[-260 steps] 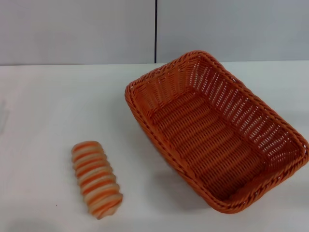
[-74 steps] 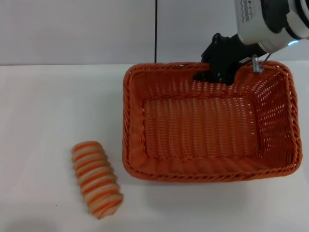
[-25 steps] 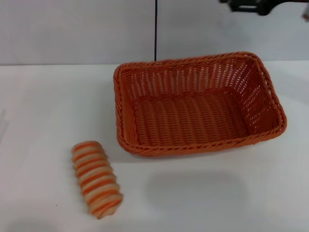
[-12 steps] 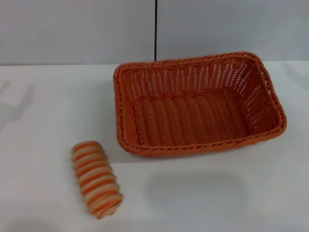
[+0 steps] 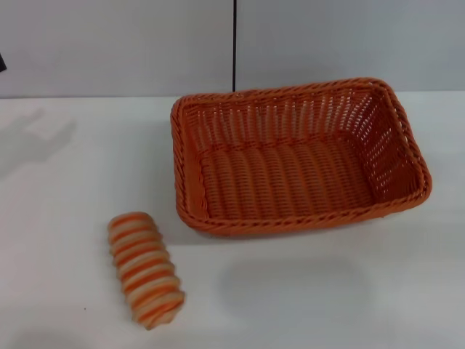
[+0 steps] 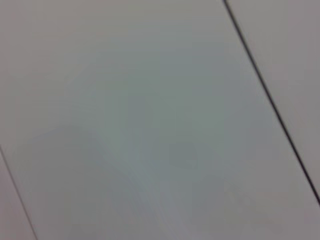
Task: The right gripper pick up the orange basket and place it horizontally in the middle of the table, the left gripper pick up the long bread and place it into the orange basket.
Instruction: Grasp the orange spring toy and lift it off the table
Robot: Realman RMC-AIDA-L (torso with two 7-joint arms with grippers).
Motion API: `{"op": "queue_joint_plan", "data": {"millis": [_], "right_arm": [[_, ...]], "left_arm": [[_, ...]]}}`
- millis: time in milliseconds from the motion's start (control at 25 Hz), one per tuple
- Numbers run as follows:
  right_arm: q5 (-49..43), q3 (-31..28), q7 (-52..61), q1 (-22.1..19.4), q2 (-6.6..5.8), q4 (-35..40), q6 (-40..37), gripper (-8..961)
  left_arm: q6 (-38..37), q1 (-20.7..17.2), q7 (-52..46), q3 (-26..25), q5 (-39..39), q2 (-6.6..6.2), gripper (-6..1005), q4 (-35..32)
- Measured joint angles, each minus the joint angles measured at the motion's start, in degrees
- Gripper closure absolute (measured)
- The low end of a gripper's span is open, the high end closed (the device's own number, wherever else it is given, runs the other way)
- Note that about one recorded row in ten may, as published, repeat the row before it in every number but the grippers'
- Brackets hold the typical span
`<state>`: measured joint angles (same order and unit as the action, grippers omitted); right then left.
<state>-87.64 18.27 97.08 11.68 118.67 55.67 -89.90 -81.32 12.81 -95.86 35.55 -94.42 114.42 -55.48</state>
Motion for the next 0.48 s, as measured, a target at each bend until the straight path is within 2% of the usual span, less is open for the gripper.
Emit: {"op": "queue_joint_plan", "data": {"millis": [40,80,120,160,200,280,360,400,480], "right_arm": [[0.0,-0.8,-0.5,0.0,0.0,-1.1,-0.4,318],[0.0,-1.2,-0.9,-0.1,-0.01,-2.0,-0.5,318],[0.0,-1.5,-1.2,-0.2,-0.02,-2.6,-0.6,318],[0.0,-1.6,-1.4,-0.3,-0.02,-3.2,-0.7,318],[-0.1,-1.7,-1.5,-0.4,-0.02,-3.4,-0.8,318],[-0.2,-1.7,-1.5,-0.6,-0.02,-3.6,-0.9,318],[-0.2,-1.8,-1.5,-0.8,0.0,-4.2,-1.0,318],[-0.1,-1.8,-1.5,-0.8,0.0,-4.6,-1.1,318],[0.0,-1.8,-1.6,-0.8,-0.03,-5.4,-1.3,318]], "left_arm": [[0.0,0.0,0.0,0.0,0.0,0.0,227,0.0],[-2.1,1.6,-5.5,0.2,-5.4,-2.53,227,-3.3],[-2.1,1.6,-5.5,0.2,-5.4,-2.53,227,-3.3],[-4.4,3.3,-8.4,0.1,-9.9,-4.74,227,-3.7],[-8.1,6.2,-11.6,-0.1,-17.4,-7.88,227,-3.4],[-10.5,8.1,-12.5,0.1,-22.4,-8.92,227,-3.2],[-11.7,9.1,-12.9,0.2,-25.2,-9.17,227,-3.0],[-14.1,12.1,-13.8,0.4,-32.8,-9.25,227,-2.0],[-14.9,14.2,-14.1,0.4,-37.9,-8.77,227,-0.7]]}}
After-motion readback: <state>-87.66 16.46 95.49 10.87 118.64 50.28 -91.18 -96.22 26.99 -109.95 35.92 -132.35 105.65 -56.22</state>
